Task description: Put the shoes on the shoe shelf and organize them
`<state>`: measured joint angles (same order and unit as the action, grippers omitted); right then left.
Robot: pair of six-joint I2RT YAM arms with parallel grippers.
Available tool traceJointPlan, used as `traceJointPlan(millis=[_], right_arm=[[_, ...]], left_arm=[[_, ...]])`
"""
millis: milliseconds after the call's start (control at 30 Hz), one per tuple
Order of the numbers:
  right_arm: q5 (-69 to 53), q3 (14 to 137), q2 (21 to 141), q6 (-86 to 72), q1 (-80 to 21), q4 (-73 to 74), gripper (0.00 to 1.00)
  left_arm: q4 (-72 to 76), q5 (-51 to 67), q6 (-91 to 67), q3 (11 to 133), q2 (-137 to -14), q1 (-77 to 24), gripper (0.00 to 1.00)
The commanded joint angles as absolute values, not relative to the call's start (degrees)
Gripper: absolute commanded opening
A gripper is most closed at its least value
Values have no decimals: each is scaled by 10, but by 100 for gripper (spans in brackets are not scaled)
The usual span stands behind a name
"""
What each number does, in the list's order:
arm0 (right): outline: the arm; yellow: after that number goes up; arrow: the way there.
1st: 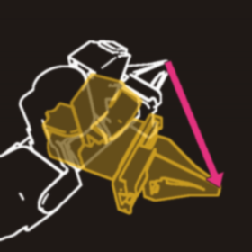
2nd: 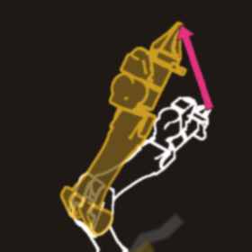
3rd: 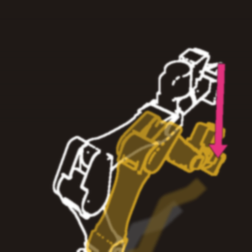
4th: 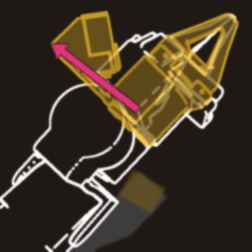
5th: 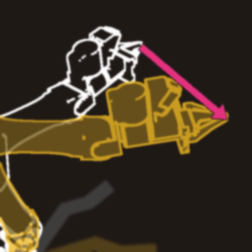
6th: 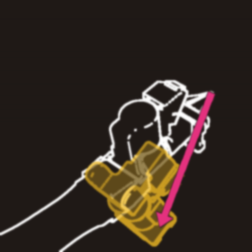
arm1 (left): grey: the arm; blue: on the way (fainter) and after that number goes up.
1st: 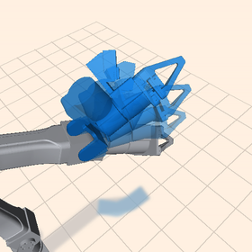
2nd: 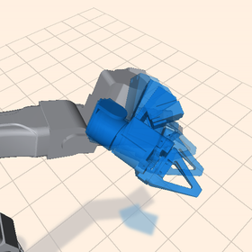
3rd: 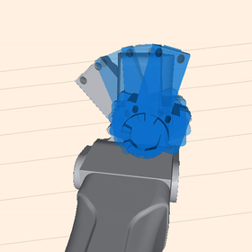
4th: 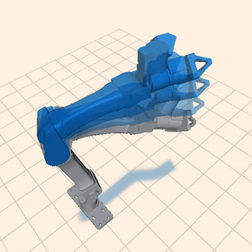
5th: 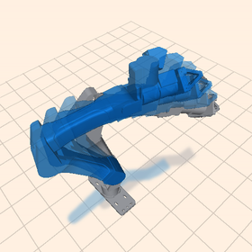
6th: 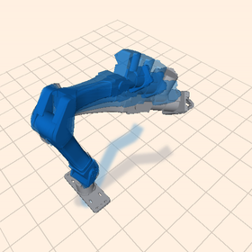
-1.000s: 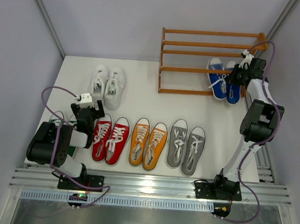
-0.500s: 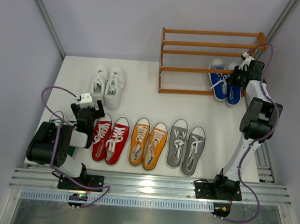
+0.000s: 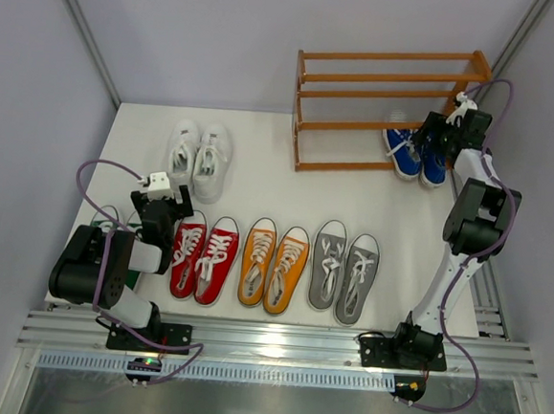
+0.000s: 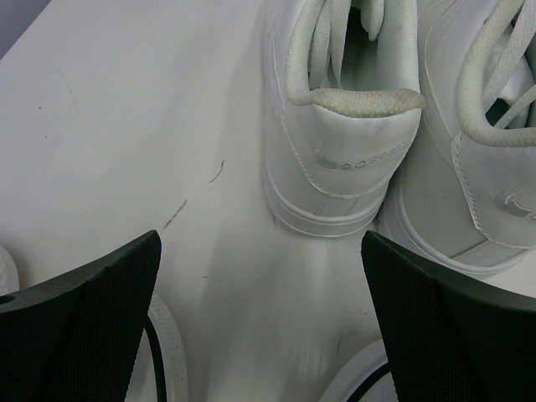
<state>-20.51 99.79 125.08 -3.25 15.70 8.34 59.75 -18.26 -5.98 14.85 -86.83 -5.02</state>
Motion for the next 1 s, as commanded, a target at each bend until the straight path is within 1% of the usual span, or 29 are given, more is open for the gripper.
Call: traceJointPlan(millis=[0, 33, 233, 267, 333, 367, 400, 433, 467, 500, 633, 667, 733, 833, 967], right_arm=[[-200, 961, 1149, -57, 155, -50, 87], [-193, 912, 1128, -58, 155, -77, 97], [-104, 759, 985, -56, 155, -97, 99], [-77, 746, 968, -59, 155, -75, 99], [22, 725, 936, -70, 156, -20, 98], [51, 722, 931, -78, 155, -2, 95], [76, 723, 927, -87, 156, 37, 81], [103, 731, 928, -95, 161, 92, 60], [114, 736, 931, -108, 164, 121, 31], [130, 739, 935, -155, 169, 148, 5], [56, 707, 954, -249, 186, 211, 4], [18, 697, 970, -261, 186, 221, 4], [-20, 656, 983, -295, 186, 214, 4], [-29, 614, 999, -331, 186, 172, 4], [-36, 627, 1035, -359, 185, 163, 4]], left_arm=[[626, -190, -62, 157, -858, -50, 100], [627, -190, -62, 158, -857, -50, 100], [627, -190, -62, 157, -858, -49, 100], [627, -191, -62, 158, -858, -50, 100], [627, -190, -62, 158, -859, -50, 100], [627, -191, -62, 157, -858, -50, 100], [627, -191, -62, 158, -858, -50, 100], [627, -190, -62, 157, -859, -49, 100], [627, -190, -62, 157, -858, -50, 100], [626, -191, -62, 157, -857, -49, 100], [627, -190, -62, 157, -858, -50, 100], [626, -190, -62, 158, -858, -50, 100], [625, -190, -62, 157, -858, -50, 100], [623, -189, -62, 157, -857, -49, 100], [623, -189, -62, 158, -856, -49, 100]])
